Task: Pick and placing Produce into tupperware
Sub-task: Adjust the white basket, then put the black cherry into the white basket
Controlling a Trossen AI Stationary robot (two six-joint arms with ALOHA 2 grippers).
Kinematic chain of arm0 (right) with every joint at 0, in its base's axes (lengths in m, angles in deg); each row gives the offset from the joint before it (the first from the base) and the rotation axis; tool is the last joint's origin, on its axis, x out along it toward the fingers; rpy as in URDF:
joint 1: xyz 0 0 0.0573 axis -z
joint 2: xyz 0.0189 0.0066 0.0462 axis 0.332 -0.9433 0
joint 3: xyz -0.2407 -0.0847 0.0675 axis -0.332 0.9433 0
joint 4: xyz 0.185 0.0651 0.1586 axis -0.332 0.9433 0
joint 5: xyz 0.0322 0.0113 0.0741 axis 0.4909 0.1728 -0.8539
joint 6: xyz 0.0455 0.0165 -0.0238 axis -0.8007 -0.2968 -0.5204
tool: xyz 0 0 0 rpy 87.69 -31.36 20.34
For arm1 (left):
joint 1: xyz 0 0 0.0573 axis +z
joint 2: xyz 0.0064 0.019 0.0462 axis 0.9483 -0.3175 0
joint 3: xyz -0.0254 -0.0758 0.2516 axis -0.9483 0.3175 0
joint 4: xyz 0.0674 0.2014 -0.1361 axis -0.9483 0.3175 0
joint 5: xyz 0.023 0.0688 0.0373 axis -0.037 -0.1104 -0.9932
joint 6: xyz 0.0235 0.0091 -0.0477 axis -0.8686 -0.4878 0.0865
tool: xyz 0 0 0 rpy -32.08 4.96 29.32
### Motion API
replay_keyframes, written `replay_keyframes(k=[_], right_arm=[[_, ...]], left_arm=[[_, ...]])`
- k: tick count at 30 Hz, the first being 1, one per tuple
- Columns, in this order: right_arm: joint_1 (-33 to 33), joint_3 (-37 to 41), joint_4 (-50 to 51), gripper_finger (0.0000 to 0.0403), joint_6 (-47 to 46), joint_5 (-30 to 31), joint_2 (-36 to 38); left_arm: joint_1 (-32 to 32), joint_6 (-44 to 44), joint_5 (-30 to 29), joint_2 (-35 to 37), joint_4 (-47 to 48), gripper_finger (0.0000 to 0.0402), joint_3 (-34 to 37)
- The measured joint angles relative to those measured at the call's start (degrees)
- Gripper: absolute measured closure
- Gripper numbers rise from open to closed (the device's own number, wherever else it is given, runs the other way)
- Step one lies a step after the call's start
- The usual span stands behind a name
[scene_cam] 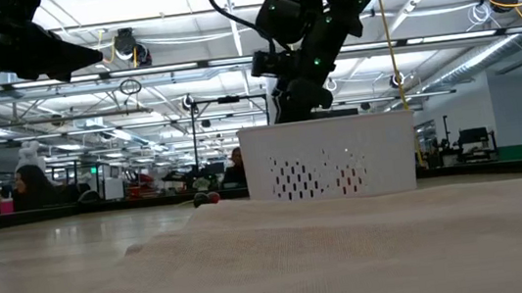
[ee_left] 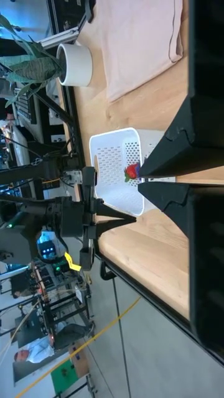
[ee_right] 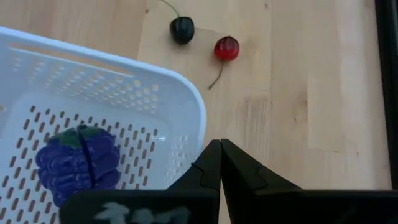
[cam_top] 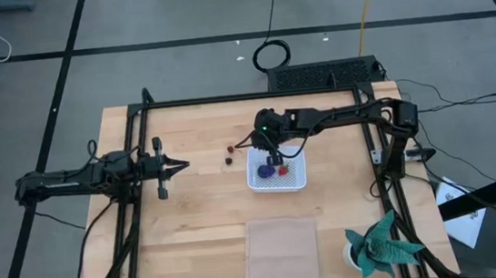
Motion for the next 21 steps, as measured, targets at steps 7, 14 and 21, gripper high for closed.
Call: replay_keyframes(k=[7, 14, 21], right_arm=[[0.00, 0.00, -0.24, 0.0403, 0.36, 2.65, 3.71], [0.02, 0.00, 0.81, 0.0403, -1.94, -1.18, 10.47], [0.37, 0.46, 2.34, 0.0403, -5.76, -5.76, 17.63]], left_arm=[[0.00, 0.09, 0.00, 0.00, -0.09, 0.0376, 0.00], [0.00, 0.13, 0.00, 0.00, -0.13, 0.0376, 0.00], [0.00, 0.18, 0.00, 0.00, -0.14, 0.0376, 0.00]])
